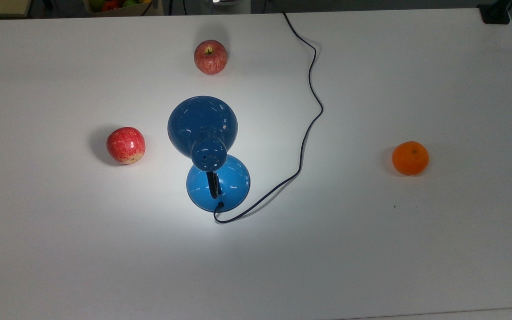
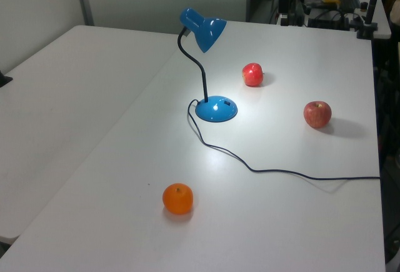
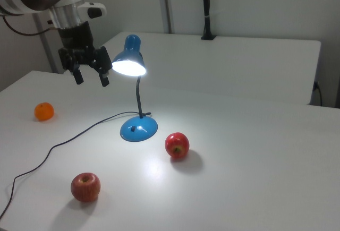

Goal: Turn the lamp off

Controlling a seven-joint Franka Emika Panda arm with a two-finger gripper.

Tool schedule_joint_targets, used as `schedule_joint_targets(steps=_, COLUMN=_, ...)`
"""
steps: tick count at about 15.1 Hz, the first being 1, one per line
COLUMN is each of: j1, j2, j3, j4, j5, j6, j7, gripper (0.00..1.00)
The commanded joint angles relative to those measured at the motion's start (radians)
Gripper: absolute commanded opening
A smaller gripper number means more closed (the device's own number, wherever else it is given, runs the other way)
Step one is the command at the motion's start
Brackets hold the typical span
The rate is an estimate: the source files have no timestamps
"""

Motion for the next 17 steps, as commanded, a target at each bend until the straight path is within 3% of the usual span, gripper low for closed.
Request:
schedule_joint_targets(steps=1, j1=0.001, j2=-0.013, j3=-0.002, j4=0.003, j5=0.001, j6=-0.038, j7=0.011, gripper=1.0)
schedule_joint_targets(steps=8, j1=-0.01, j2=-0.012, j3=-0.002, j4=0.003, j5=0.005, j6=-0.032, j7=0.007, gripper=0.99)
schedule_joint_targets(steps=10, j1=-0.01, j2=-0.012, j3=-0.002, j4=0.003, j5=0.006, j6=-0.032, j7=-0.007, gripper=0.82)
schedule_joint_targets(steps=12, j1=-0.01, j2=-0.01, j3=-0.002, j4=0.003, j5=0.018, j6=-0.032, j7=-0.033, gripper=0.38)
schedule_joint_targets(steps=14, j1=-0.01, j2=-0.01, j3=-0.002, j4=0.001, j5=0.029, j6=-0.031, j7=-0.035, gripper=0.04)
schedule_joint_targets(steps=17, j1=-0.01, j2=-0.01, j3=-0.001, j4=0.0, j5=0.029, j6=-0.029, j7=-0.036, gripper=0.0)
